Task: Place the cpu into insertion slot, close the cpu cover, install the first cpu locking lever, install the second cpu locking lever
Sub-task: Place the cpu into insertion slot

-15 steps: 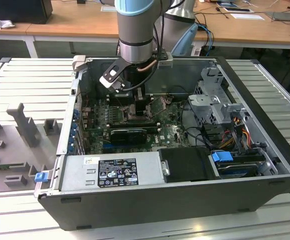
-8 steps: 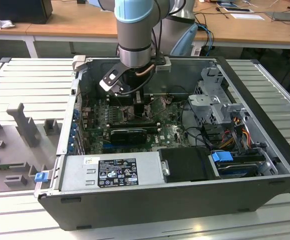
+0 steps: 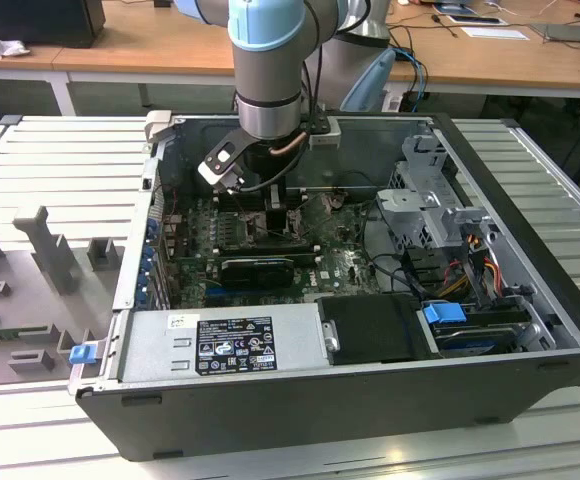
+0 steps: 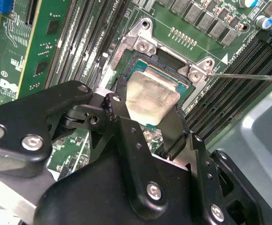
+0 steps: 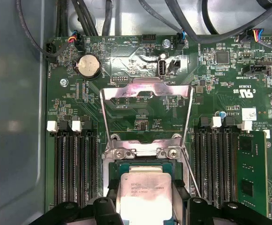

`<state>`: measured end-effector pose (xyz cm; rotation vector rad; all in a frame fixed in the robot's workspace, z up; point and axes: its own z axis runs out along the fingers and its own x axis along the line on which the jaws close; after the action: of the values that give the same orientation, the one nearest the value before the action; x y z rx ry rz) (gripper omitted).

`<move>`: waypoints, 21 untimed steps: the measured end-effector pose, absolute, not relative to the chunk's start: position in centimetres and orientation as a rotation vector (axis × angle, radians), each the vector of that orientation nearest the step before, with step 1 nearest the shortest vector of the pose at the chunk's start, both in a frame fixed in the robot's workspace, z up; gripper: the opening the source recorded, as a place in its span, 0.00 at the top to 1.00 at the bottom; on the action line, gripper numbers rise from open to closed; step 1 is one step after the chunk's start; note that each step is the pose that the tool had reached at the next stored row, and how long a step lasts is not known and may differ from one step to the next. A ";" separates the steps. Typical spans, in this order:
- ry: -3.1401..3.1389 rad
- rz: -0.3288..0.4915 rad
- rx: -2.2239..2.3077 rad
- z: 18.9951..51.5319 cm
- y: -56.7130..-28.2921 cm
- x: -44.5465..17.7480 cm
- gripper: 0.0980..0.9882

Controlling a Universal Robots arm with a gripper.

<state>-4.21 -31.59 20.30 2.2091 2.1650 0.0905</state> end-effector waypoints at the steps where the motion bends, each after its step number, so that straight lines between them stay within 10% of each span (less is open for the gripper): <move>1: 2.165 0.091 2.209 20.3 -31.6 -4.2 0.52; 11: 2.165 0.091 2.209 21.0 -31.5 -4.2 0.45; 18: 2.164 0.088 2.208 21.9 -31.5 -4.2 0.99; 21: 2.164 0.088 2.208 22.1 -31.5 -4.2 0.99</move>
<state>-4.21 -31.51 22.10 2.2078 2.1635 0.0877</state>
